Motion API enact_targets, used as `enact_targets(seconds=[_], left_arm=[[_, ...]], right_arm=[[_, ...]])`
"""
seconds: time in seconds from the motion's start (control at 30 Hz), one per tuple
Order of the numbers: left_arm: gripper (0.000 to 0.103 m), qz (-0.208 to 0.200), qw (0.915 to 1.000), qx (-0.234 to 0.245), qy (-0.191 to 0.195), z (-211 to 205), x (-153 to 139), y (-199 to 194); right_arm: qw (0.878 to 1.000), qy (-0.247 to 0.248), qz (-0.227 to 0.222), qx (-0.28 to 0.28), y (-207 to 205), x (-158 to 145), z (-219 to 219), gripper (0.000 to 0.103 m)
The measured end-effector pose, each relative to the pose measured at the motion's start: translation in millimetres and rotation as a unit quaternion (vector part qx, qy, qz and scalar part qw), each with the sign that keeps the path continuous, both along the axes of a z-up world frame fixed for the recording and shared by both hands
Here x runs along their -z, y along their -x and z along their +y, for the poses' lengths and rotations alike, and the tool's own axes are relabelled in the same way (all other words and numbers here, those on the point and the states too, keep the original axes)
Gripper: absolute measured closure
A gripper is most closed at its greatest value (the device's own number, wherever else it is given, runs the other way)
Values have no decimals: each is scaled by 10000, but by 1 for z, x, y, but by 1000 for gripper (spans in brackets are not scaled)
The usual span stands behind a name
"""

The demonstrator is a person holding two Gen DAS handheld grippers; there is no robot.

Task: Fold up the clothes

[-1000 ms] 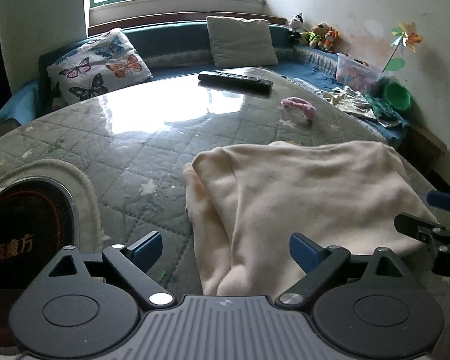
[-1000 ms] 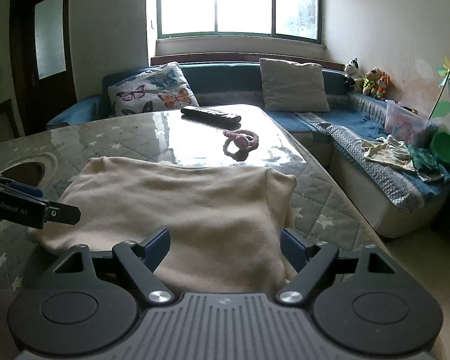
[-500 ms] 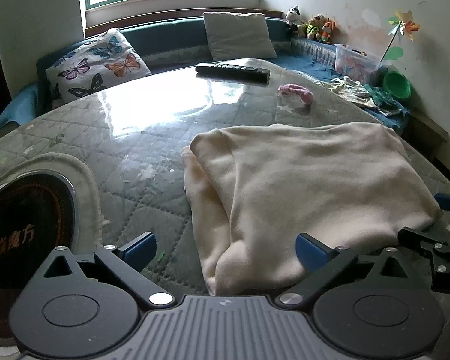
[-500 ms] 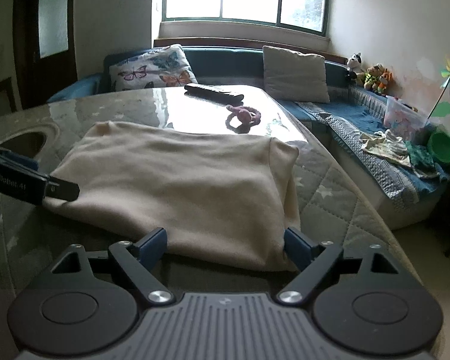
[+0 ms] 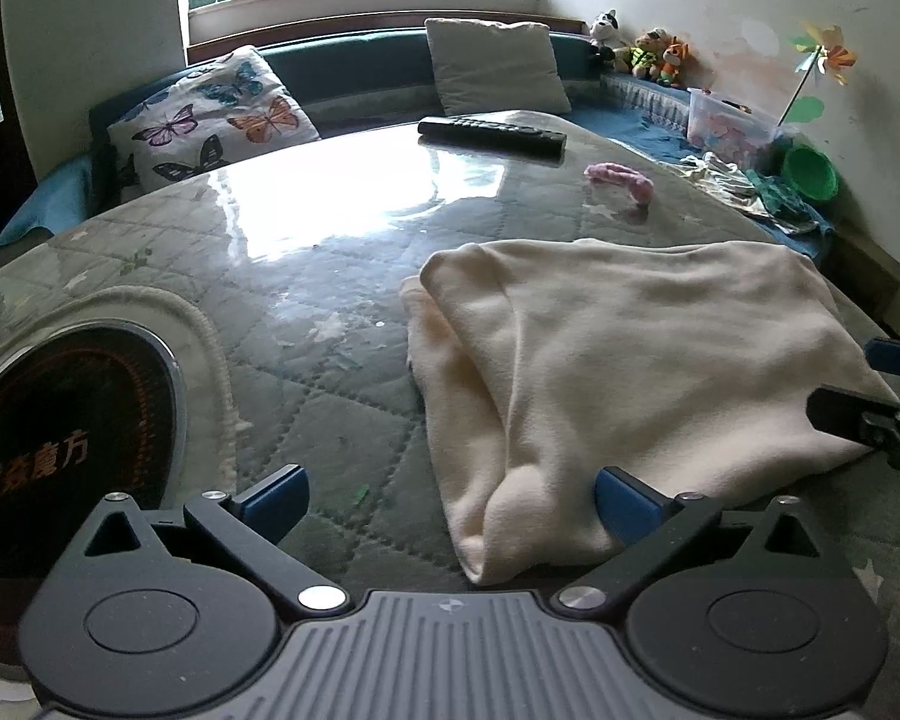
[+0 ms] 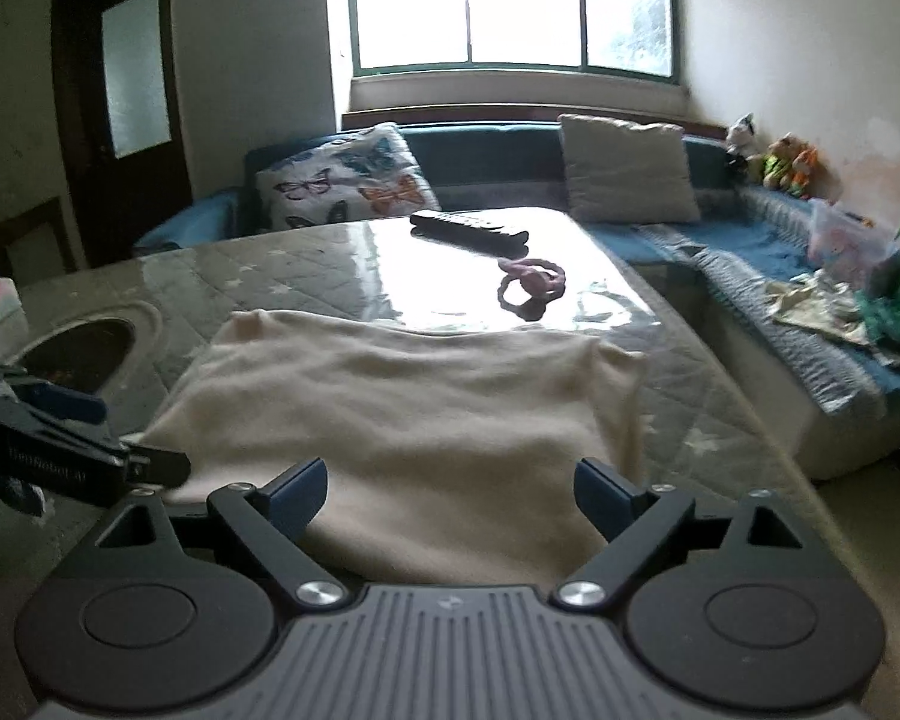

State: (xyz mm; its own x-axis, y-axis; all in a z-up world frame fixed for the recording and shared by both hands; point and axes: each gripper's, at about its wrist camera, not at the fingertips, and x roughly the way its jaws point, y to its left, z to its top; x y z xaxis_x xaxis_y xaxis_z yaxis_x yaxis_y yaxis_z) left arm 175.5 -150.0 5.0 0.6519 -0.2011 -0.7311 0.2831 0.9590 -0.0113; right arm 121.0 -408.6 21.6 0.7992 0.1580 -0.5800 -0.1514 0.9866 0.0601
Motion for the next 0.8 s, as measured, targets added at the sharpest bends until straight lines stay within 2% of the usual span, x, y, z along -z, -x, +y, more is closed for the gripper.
enact_targets(seconds=[0.13, 0.37, 0.53, 0.8], left_arm=[[0, -33, 10000, -54, 41, 2, -6, -4], [0, -148, 9998, -160, -11, -3, -16, -32], [0, -106, 9996, -271, -24, -8, -15, -56], [0, 9, 9992, -410, -13, -11, -6, -88]], right_arm=[[9996, -178, 185, -66, -12, 7, -5, 12], [9998, -171, 50, -78, -25, -2, -9, 11], [9997, -228, 42, -53, -47, -4, -16, 11], [9993, -273, 268, -5, -75, 6, -24, 11]])
